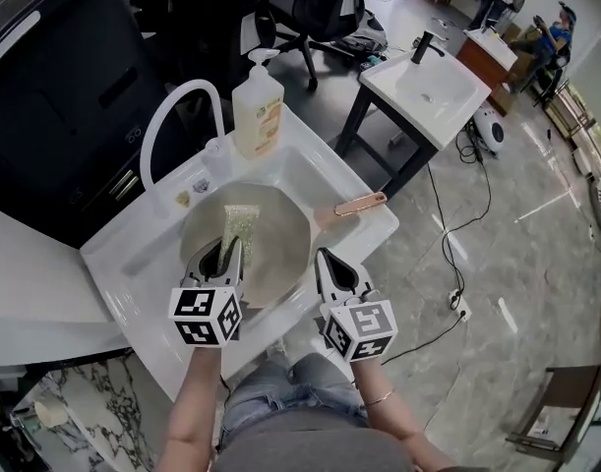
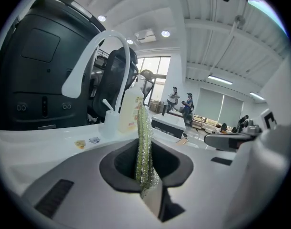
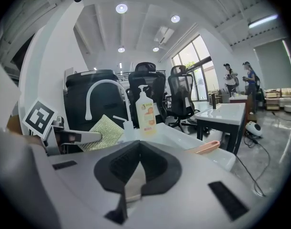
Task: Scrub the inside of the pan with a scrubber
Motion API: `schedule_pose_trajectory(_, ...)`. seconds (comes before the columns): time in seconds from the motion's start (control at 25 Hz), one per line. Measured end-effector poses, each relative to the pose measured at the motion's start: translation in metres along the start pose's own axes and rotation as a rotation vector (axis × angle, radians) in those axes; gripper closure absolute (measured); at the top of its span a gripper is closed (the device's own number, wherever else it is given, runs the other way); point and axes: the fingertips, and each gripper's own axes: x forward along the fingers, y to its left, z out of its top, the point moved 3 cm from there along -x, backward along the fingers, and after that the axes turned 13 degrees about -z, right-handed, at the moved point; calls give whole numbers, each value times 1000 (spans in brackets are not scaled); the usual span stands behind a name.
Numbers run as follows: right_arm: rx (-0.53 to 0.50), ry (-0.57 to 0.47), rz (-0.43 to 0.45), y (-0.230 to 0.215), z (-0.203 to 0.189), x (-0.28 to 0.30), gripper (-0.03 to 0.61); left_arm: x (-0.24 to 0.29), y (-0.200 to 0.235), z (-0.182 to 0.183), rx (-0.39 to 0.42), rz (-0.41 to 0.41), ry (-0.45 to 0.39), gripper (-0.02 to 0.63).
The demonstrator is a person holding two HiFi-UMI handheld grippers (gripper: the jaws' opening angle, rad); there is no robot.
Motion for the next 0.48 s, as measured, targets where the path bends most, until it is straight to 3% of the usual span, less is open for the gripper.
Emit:
schedule_pose_trajectory(0.28,3,32,-40,-12,-4,18,568,33,8,-5,-31,-85,39,551)
schedule_pose_trajectory(0.48,16,36,-80,-34,-3,32,568,62,1,-17,-32,-208,102,551)
